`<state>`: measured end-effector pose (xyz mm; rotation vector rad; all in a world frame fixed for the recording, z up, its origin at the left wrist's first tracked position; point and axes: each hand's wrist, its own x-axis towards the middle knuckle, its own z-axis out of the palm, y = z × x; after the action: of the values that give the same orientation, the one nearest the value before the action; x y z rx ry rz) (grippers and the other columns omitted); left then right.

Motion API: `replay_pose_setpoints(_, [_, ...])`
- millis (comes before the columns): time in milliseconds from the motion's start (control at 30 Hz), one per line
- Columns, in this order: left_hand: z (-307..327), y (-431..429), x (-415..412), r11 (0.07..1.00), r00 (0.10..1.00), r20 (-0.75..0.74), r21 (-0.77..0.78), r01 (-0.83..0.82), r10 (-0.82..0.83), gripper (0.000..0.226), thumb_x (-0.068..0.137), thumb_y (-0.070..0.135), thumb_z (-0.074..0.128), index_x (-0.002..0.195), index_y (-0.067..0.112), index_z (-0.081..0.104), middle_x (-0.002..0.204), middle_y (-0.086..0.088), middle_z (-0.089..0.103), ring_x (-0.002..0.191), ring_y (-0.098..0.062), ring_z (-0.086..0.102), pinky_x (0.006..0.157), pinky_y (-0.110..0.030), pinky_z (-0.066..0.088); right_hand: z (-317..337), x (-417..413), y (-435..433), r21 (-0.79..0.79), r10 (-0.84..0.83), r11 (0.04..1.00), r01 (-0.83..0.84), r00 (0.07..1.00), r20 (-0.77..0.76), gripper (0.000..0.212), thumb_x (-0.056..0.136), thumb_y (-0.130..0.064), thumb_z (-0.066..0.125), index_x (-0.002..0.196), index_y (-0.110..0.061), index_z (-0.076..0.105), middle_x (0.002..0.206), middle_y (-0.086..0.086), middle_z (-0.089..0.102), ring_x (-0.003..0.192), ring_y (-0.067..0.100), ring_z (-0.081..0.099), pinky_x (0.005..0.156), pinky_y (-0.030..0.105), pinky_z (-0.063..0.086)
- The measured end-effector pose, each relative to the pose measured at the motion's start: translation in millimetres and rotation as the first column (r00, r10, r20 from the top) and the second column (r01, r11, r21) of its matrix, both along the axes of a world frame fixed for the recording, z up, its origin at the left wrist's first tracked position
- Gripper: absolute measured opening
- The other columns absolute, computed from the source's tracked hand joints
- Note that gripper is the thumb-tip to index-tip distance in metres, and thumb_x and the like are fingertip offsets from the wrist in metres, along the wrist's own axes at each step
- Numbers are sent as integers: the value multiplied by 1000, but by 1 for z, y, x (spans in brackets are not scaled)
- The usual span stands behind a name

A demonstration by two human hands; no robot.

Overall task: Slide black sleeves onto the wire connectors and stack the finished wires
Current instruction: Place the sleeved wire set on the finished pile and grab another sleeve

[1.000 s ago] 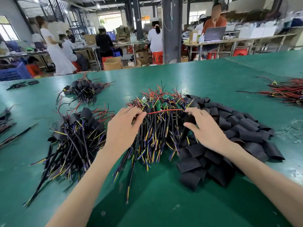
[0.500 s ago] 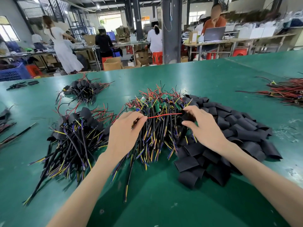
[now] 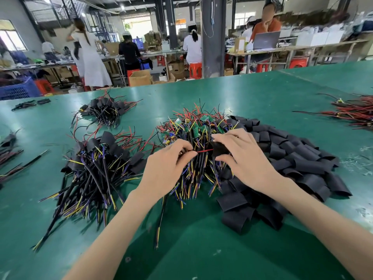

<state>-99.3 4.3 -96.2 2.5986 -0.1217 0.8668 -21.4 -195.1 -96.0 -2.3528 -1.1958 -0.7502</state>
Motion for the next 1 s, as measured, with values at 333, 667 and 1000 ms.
replay_pose_setpoints(333, [-4, -15, -8, 974, 963, -147, 4, 228, -225, 56, 81, 13, 55, 130, 21, 30, 89, 12, 58, 58, -7, 45, 61, -31, 40, 0, -19, 9, -188, 86, 977, -105, 991, -106, 41, 93, -23, 54, 131, -10, 46, 128, 3, 53, 111, 27, 51, 92, 40, 43])
replay_pose_setpoints(667, [-4, 3, 0, 953, 948, -172, -193, 234, -268, 68, 75, 24, 76, 129, 27, 34, 105, 17, 53, 65, -12, 53, 65, -24, 46, 3, -8, 1, -79, 117, 988, -129, 983, -144, 36, 94, -21, 54, 124, -5, 46, 115, 8, 53, 105, 26, 48, 92, 30, 33])
replay_pose_setpoints(1000, [6, 3, 0, 955, 973, -87, -227, 189, -213, 9, 86, 15, 67, 94, 16, 63, 81, 6, 62, 71, -10, 53, 69, -17, 41, 5, 0, -5, 15, 100, 995, -99, 963, -251, 39, 94, -24, 53, 128, -8, 45, 120, 5, 51, 115, 19, 43, 94, 20, 29])
